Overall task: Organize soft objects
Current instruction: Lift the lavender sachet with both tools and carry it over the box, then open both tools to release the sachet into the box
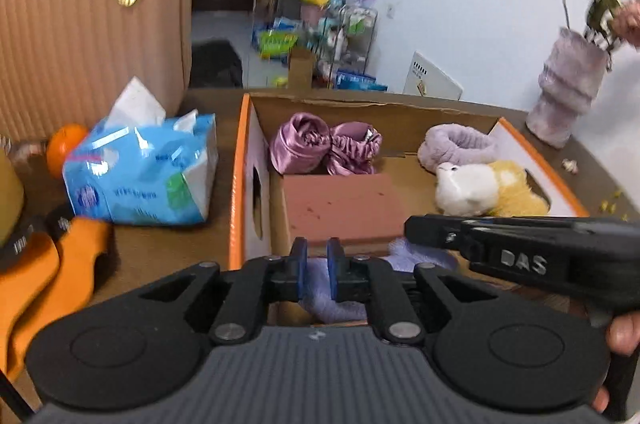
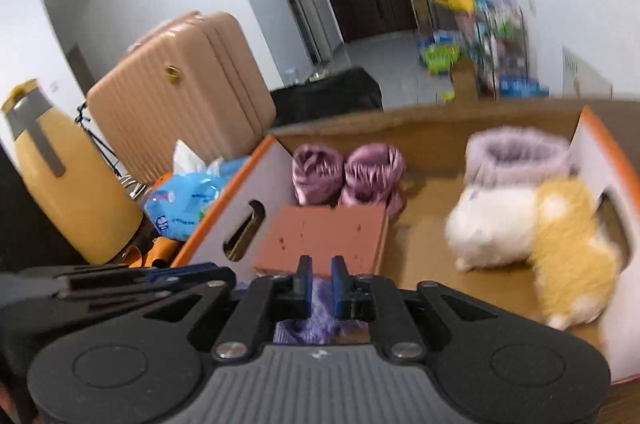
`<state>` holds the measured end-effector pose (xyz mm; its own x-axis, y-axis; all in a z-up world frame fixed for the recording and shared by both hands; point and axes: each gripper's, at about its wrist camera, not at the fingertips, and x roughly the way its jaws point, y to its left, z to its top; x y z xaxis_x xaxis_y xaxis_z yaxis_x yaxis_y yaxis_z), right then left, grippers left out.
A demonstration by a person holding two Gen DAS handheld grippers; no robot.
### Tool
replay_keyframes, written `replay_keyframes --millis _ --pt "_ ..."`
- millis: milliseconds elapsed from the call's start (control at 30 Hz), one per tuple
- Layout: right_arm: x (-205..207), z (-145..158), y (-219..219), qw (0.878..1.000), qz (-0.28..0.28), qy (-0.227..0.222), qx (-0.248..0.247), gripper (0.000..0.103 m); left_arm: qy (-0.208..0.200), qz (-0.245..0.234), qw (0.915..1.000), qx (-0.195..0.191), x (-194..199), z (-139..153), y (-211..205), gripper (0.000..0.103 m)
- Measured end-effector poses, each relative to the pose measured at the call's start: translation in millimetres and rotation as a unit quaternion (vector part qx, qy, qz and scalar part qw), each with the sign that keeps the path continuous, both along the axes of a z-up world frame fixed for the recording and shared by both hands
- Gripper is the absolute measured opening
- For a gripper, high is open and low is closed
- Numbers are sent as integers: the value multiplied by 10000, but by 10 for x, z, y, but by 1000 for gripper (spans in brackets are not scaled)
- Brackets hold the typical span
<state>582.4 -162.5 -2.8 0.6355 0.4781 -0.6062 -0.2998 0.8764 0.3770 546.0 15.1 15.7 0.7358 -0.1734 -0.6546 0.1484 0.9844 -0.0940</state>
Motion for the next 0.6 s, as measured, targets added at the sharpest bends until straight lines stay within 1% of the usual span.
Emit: replay_keyframes --millis 33,100,200,267,333,400,433,467,533,567,600 --pt "18 -62 32 10000 42 67 13 12 -71 -44 9999 118 -18 -20 8 15" --pt "-9 -136 73 9999 55 79 -114 14 -107 -15 9996 250 -38 -33 22 24" --pt "-101 -68 51 9998 6 -58 -176 21 -159 46 9997 205 -119 54 120 28" --pt "-194 102 -40 9996 -26 -238 -116 27 -245 99 9995 193 -178 170 170 29" --pt "-311 330 -155 9987 -80 -472 -146 34 -393 177 9989 190 -286 349 213 34" --pt "-454 573 -279 9970 -146 -724 -224 39 -595 186 9979 200 -429 547 239 41" --pt "-522 681 -341 9961 -176 -822 -268 43 -693 214 9971 222 -504 640 247 43" --pt "-610 797 -414 9947 -224 -946 -321 45 -825 264 9959 250 -602 746 256 48" --pt "-783 993 -553 9914 -335 -1193 -426 51 -1147 372 9922 316 -806 930 268 63" --pt "-873 1071 -628 9897 -395 -1304 -448 56 -1367 437 9891 340 -927 1010 273 79" --pt "-969 1152 -705 9878 -470 -1414 -454 59 -1671 535 9839 352 -1076 1093 269 91"
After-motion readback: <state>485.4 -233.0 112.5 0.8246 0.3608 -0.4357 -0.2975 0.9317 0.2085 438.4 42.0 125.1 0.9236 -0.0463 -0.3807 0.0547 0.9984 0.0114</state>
